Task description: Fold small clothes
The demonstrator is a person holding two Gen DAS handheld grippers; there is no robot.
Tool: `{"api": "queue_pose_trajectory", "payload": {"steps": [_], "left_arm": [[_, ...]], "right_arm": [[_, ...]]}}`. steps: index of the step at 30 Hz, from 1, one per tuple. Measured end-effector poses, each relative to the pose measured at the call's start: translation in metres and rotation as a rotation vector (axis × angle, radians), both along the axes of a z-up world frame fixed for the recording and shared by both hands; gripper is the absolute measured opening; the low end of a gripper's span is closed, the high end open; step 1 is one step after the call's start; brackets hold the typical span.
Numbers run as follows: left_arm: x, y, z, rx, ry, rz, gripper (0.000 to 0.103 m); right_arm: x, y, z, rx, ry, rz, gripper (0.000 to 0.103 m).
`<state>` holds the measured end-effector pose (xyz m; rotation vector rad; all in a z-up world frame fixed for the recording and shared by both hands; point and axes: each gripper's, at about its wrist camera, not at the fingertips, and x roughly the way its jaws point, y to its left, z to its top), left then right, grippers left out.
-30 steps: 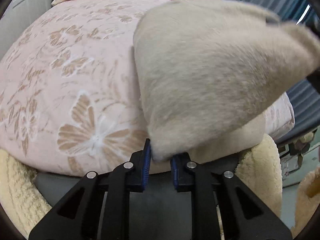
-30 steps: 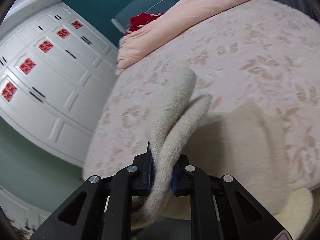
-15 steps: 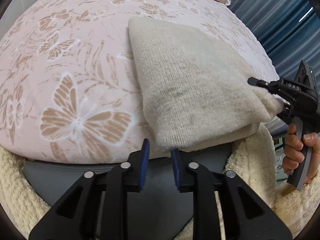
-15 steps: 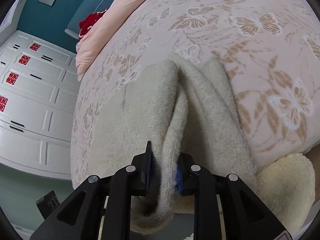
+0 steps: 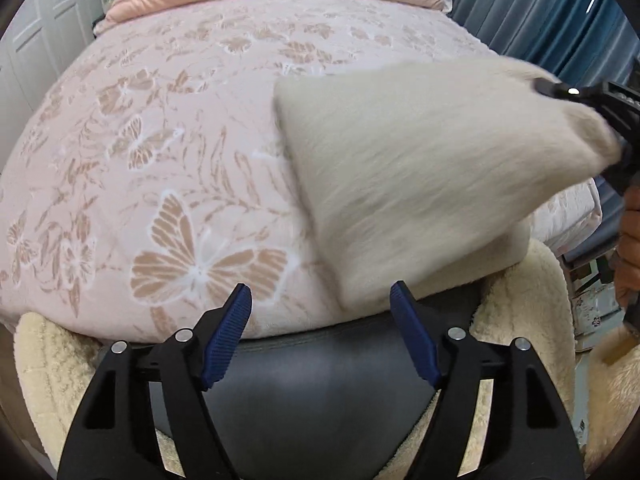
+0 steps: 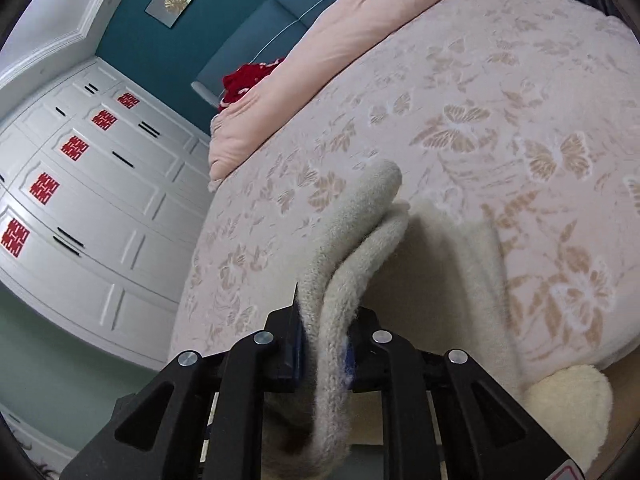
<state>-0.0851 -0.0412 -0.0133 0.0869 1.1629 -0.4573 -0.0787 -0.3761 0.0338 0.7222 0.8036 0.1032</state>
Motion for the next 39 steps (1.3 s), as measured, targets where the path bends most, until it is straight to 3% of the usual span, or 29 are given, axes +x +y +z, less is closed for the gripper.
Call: {"api": "queue_pose_trajectory", "payload": {"steps": [1,3,4,5,7,11,12,14,17,20,22,26,28,30,32,33,35,39], "left_arm": [[0.002,0.001,-0.004,-0.009,0.026,0.008,0.07],[0.003,0.002,-0.01,-0.016,0.061,0.017,0.07],[0.004,0.001,-0.011,-0.018,0.067,0.02,0.07],[0.003,0.0,-0.012,-0.016,0.069,0.018,0.07],[0.002,-0.001,-0.01,0.001,0.049,0.009,0.07],[0.003,0.005,-0.006,0.006,0.015,0.033,0.074],[0.005,0.006,-0.006,0.005,0.015,0.042,0.074],[0.008,0.008,-0.006,0.017,0.004,0.058,0.074],[0.01,0.01,-0.002,0.031,-0.021,0.074,0.074],[0.012,0.015,0.003,0.041,-0.047,0.096,0.075],[0.014,0.021,0.008,0.048,-0.057,0.11,0.075],[0.017,0.032,0.018,0.056,-0.076,0.136,0.076],[0.019,0.037,0.021,0.053,-0.081,0.156,0.08],[0.02,0.039,0.022,0.05,-0.083,0.17,0.08],[0.021,0.04,0.022,0.057,-0.084,0.171,0.08],[0.022,0.039,0.021,0.063,-0.083,0.168,0.08],[0.022,0.038,0.022,0.07,-0.083,0.163,0.08],[0.026,0.036,0.022,0.07,-0.082,0.155,0.08]], "right_arm": [[-0.002,-0.007,-0.008,-0.079,0.042,-0.019,0.015],[0.005,-0.016,-0.055,-0.258,0.225,-0.011,0.016],[0.007,-0.022,-0.086,-0.275,0.329,-0.001,0.017],[0.003,-0.027,-0.104,-0.242,0.368,-0.01,0.02],[-0.011,-0.033,-0.086,-0.182,0.286,-0.07,0.03],[-0.039,-0.023,-0.025,-0.308,0.178,-0.17,0.036],[-0.044,-0.017,-0.015,-0.29,0.148,-0.139,0.036],[-0.048,0.007,-0.008,-0.202,0.119,0.031,0.036],[-0.05,0.072,-0.034,-0.036,0.151,0.322,0.036],[-0.051,0.138,-0.077,-0.045,0.222,0.453,0.036],[-0.042,0.166,-0.096,-0.073,0.262,0.464,0.037],[-0.021,0.186,-0.077,-0.099,0.13,0.434,0.036],[-0.007,0.196,-0.078,-0.097,0.126,0.455,0.037],[0.005,0.208,-0.097,-0.065,0.192,0.515,0.037],[0.01,0.223,-0.125,0.01,0.314,0.599,0.028],[0.008,0.228,-0.133,0.0,0.355,0.602,0.028],[0.003,0.228,-0.124,-0.05,0.347,0.606,0.029],[-0.014,0.19,-0.078,-0.089,0.266,0.58,0.029]]}}
